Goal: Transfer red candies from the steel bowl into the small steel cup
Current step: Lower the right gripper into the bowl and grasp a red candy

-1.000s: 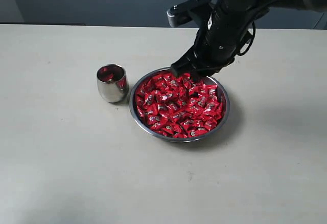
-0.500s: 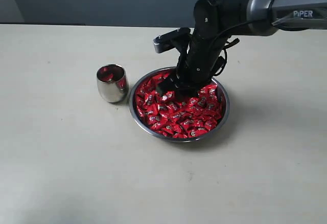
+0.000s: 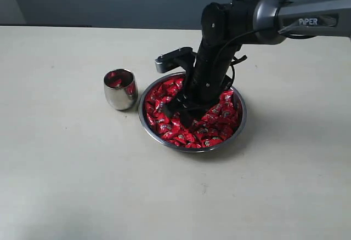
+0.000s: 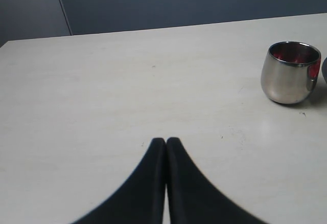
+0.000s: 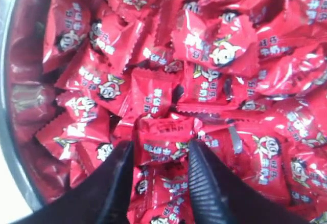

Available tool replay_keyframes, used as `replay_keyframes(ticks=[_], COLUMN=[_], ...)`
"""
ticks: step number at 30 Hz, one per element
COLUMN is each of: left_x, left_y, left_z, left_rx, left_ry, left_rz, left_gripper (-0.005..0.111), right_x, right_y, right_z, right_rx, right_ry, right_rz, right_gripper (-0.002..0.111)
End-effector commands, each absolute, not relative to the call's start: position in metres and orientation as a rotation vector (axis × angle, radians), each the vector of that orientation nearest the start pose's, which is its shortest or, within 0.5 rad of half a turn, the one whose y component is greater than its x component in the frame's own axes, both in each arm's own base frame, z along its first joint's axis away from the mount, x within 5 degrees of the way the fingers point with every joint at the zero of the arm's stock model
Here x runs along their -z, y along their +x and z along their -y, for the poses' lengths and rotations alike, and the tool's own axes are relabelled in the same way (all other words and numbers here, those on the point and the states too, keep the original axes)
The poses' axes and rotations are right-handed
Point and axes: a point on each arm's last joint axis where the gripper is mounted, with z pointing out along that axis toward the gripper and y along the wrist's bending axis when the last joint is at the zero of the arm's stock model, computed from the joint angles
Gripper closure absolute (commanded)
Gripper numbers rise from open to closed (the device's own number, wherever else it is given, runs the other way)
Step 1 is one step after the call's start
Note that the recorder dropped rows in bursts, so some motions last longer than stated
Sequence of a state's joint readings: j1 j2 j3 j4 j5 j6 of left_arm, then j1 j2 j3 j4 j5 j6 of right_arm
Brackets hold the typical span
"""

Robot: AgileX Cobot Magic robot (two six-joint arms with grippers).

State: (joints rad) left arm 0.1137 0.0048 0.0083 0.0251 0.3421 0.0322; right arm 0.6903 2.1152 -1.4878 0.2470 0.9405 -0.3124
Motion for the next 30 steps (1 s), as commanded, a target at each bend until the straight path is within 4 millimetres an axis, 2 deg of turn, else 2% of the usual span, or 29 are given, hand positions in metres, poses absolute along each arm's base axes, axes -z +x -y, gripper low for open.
replay_keyframes(ticks=[1,4,8,10,12,16,19,30], left_x=[-0.183,-0.183,-0.183,-0.183,-0.183,-0.183,-0.183,-0.183], left_y=[0.053,0.053,0.053,0.053,0.053,0.053,0.053,0.053], left_z=[-0.007,-0.007,-0.007,-0.007,-0.007,-0.007,-0.007,-0.007], left_rx=[-0.123,-0.123,-0.123,-0.123,-0.123,-0.123,-0.123,-0.123], left_ry=[-0.055,-0.055,-0.055,-0.055,-0.055,-0.055,-0.055,-0.055], left_rz=[-1.822,-1.822,-1.822,-1.822,-1.822,-1.822,-1.822,-1.822], left_gripper=[0.106,0.106,0.106,0.106,0.106,0.106,0.106,0.106], right_x=[-0.141,-0.136,-0.127,-0.124,-0.123,-0.125,-0.131,-0.172], right_y=[0.313,0.314,0.315,0.315,0.315,0.316,0.315,0.311], right_z=[-0.278,-0.279,-0.279,-0.278,-0.278,-0.279,-0.279,-0.275], right_rx=[-0.307,-0.295,-0.283,-0.279,-0.278,-0.28,-0.281,-0.307], right_ry=[-1.304,-1.286,-1.294,-1.297,-1.298,-1.29,-1.289,-1.275], right_rz=[-2.766,-2.771,-2.792,-2.797,-2.799,-2.797,-2.785,-2.721], right_gripper=[0.072,0.071,0.052,0.049,0.054,0.078,0.091,0.093])
